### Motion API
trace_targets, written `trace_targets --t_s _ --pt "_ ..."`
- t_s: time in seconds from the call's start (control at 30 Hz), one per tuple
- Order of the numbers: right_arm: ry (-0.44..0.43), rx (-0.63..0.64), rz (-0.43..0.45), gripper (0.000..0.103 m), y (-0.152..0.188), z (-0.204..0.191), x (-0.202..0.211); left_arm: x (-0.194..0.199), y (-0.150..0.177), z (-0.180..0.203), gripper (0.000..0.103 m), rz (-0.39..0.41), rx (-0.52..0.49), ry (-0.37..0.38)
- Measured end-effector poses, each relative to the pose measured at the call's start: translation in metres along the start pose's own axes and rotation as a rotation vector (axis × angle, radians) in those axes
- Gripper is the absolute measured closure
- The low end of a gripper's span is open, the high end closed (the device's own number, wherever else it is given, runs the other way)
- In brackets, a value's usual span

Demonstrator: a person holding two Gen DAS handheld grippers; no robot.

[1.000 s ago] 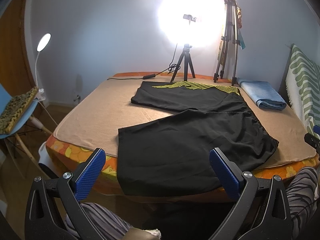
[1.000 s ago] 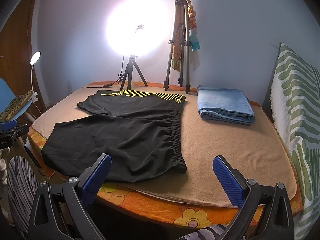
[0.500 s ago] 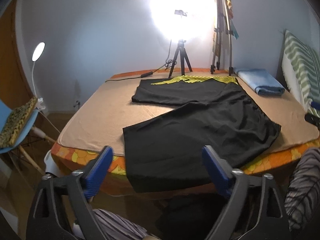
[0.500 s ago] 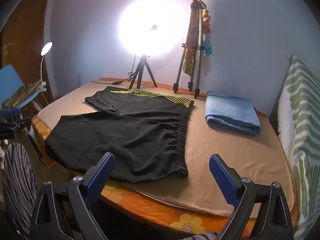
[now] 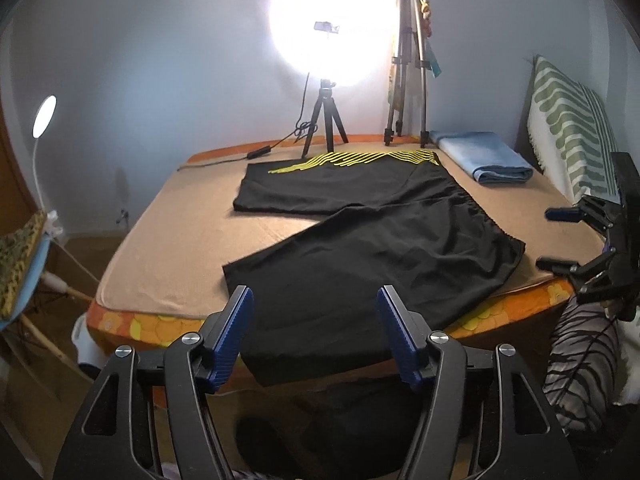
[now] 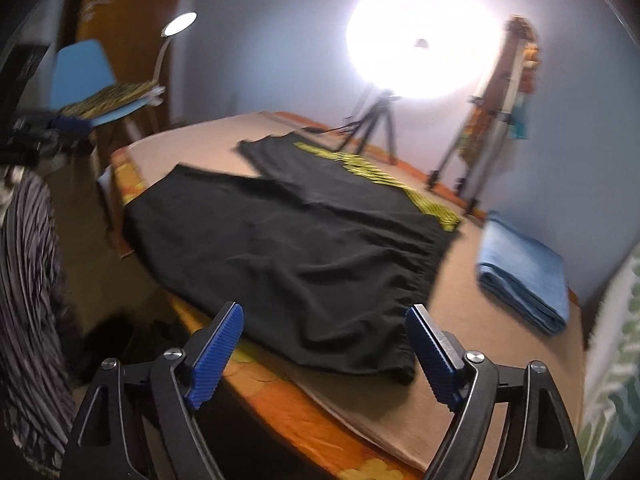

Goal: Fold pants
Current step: 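Reach both tools to the shorts' leg hems and close the right tool on one hem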

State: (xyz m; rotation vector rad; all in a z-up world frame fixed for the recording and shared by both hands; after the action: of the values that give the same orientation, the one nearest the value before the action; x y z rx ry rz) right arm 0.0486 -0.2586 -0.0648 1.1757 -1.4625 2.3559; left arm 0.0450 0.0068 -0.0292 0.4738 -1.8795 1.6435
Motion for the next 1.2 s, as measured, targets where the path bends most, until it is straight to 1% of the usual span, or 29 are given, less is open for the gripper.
trace_targets --t_s 0.07,0.13,0.33,0.47,0.6,0.8,0.83,0.9,0.97,1.0,1.07,1.13,1.2 --pt "-0.023 0.030 -0.017 0.026 0.001 -0.012 -0.007 -0.007 -0.001 -0.002 0.042 -0.010 -0.033 -0.001" --pt "-0.035 0.058 -0.041 0.028 0.003 -0.022 -0.017 -0.017 0.000 -0.004 0.045 -0.038 -0.052 0.014" --pt "-0.108 0.113 -0.108 0.036 0.013 -0.052 -0.049 -0.044 0.016 -0.001 0.046 -0.111 -0.125 0.050" --pt "-0.138 0.180 -0.162 0.046 0.019 -0.066 -0.075 -0.057 0.024 0.003 0.046 -0.159 -0.152 0.080" --pt "-0.168 0.270 -0.212 0.047 0.024 -0.079 -0.097 -0.069 0.022 0.003 0.046 -0.194 -0.181 0.103" --pt "-0.203 0.372 -0.258 0.049 0.030 -0.093 -0.111 -0.085 0.010 -0.005 0.046 -0.219 -0.197 0.136" --pt "-0.208 0.386 -0.255 0.051 0.029 -0.095 -0.112 -0.087 0.009 -0.006 0.046 -0.220 -0.199 0.139" --pt "-0.224 0.389 -0.267 0.059 0.028 -0.096 -0.113 -0.091 0.007 -0.008 0.046 -0.225 -0.199 0.154" --pt "-0.253 0.382 -0.284 0.073 0.026 -0.097 -0.115 -0.095 0.006 -0.006 0.046 -0.233 -0.207 0.176" --pt "-0.266 0.377 -0.290 0.076 0.026 -0.097 -0.116 -0.096 0.007 -0.003 0.046 -0.237 -0.218 0.191" --pt "-0.285 0.362 -0.306 0.090 0.023 -0.097 -0.119 -0.100 0.010 0.004 0.045 -0.244 -0.245 0.212" --pt "-0.297 0.346 -0.308 0.098 0.019 -0.096 -0.120 -0.104 0.015 0.011 0.045 -0.258 -0.269 0.234" --pt "-0.313 0.304 -0.296 0.101 0.008 -0.088 -0.120 -0.108 0.019 0.020 0.045 -0.274 -0.289 0.260"
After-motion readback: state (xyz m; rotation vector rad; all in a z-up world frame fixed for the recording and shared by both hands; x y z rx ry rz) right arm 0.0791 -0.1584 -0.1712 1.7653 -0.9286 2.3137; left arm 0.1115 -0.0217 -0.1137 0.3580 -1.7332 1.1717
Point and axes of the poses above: each gripper's, at about its wrist camera, not at the fingertips, and x roughly against the way its jaws point, z to its right, y to its underside, the point moved 8 cm from there along -x, roughly the way its jaws point, and after that the axes turned 1 degree about z, right-handed, at the moved point
